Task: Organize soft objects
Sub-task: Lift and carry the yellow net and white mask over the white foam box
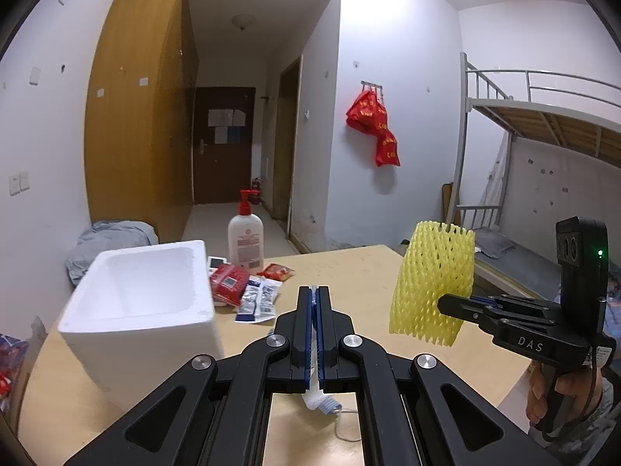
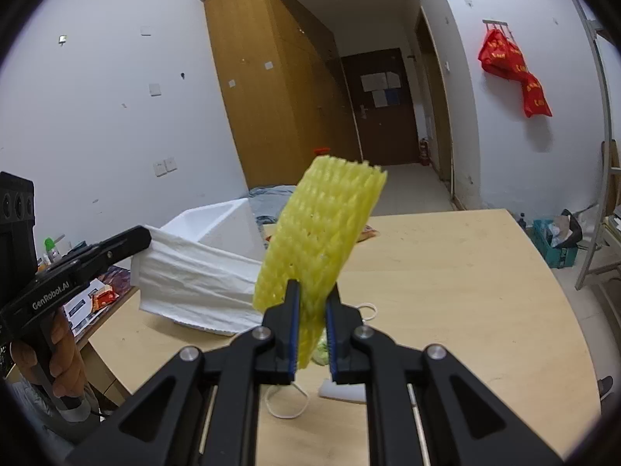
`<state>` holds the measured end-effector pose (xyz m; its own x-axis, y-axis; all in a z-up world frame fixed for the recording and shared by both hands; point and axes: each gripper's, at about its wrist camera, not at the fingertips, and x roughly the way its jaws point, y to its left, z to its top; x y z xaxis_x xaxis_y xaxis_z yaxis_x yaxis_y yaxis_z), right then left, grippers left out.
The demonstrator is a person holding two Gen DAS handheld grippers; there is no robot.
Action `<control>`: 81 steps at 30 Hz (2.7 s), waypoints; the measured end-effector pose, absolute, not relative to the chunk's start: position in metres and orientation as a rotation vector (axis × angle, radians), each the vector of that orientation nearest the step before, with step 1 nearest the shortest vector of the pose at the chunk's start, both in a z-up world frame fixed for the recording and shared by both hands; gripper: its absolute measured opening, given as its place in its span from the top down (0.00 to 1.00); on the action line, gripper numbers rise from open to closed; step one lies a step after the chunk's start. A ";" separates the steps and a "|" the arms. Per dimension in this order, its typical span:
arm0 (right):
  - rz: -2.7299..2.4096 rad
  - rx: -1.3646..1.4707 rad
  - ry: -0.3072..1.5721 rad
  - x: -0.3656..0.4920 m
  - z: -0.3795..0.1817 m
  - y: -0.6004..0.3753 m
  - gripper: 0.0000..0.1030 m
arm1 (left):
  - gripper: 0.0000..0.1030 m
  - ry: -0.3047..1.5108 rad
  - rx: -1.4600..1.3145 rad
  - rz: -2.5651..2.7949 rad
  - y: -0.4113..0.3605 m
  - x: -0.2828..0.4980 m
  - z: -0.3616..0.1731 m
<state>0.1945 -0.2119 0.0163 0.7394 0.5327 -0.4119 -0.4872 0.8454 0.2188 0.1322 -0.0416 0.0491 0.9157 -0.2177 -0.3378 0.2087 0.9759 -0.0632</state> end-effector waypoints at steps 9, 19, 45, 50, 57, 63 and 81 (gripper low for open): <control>0.623 0.076 0.469 0.187 0.017 -0.190 0.86 | 0.98 0.323 -0.029 -0.158 -0.019 0.109 0.055; 0.727 0.043 0.460 0.180 0.019 -0.157 0.86 | 0.98 0.314 -0.045 -0.059 0.009 0.086 0.059; 0.924 -0.041 0.468 0.174 0.024 -0.076 0.86 | 0.98 0.304 -0.080 0.103 0.060 0.055 0.064; 0.926 -0.047 0.458 0.179 0.033 -0.072 0.86 | 0.98 0.276 -0.074 0.103 0.062 0.055 0.078; 0.931 -0.058 0.421 0.183 0.053 -0.066 0.85 | 0.98 0.251 -0.073 0.112 0.069 0.062 0.095; 0.936 -0.059 0.408 0.191 0.062 -0.060 0.86 | 0.98 0.240 -0.079 0.116 0.075 0.068 0.105; 0.916 -0.058 0.418 0.223 0.070 -0.044 0.85 | 0.98 0.256 -0.083 0.076 0.093 0.125 0.114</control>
